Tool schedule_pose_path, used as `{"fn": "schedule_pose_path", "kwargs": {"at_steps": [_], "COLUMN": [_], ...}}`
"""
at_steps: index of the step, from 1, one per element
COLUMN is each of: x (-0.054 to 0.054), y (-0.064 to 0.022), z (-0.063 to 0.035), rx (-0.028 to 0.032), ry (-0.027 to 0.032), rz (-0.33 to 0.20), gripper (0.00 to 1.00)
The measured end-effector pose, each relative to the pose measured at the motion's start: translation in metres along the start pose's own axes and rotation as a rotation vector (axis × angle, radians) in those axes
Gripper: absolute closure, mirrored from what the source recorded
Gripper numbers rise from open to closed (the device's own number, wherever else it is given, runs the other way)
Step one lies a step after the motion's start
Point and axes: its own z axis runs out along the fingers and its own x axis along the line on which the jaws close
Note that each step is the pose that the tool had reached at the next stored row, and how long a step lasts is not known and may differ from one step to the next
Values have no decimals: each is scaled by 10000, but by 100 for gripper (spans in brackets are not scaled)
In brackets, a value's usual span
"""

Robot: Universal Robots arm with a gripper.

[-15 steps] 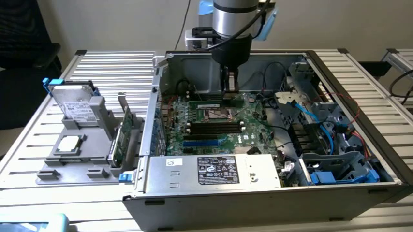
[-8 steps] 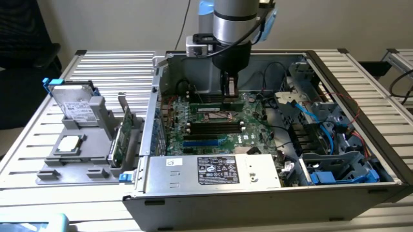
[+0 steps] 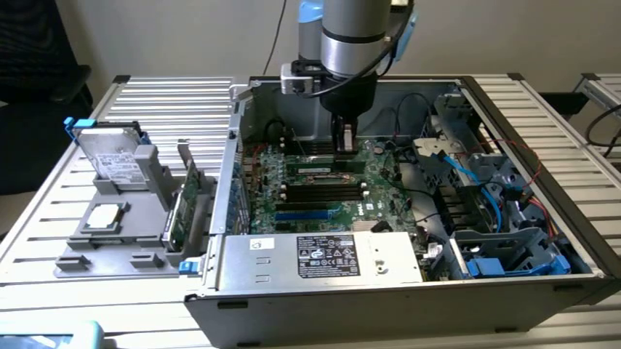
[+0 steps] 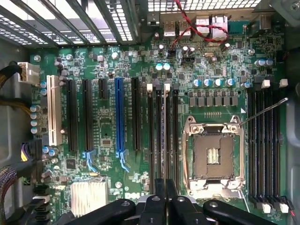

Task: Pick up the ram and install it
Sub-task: 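Insert the ram into the slot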

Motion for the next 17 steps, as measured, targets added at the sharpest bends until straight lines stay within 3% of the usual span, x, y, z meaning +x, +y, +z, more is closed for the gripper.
{"fn": "schedule_pose_path", "kwargs": {"at_steps": [9,17], "x": [30,43], "y": [-11,-20], "z": [106,139], "rx": [-71,-79], "ry": [26,25], "rz": [-4,-4], "gripper": [88,88]}}
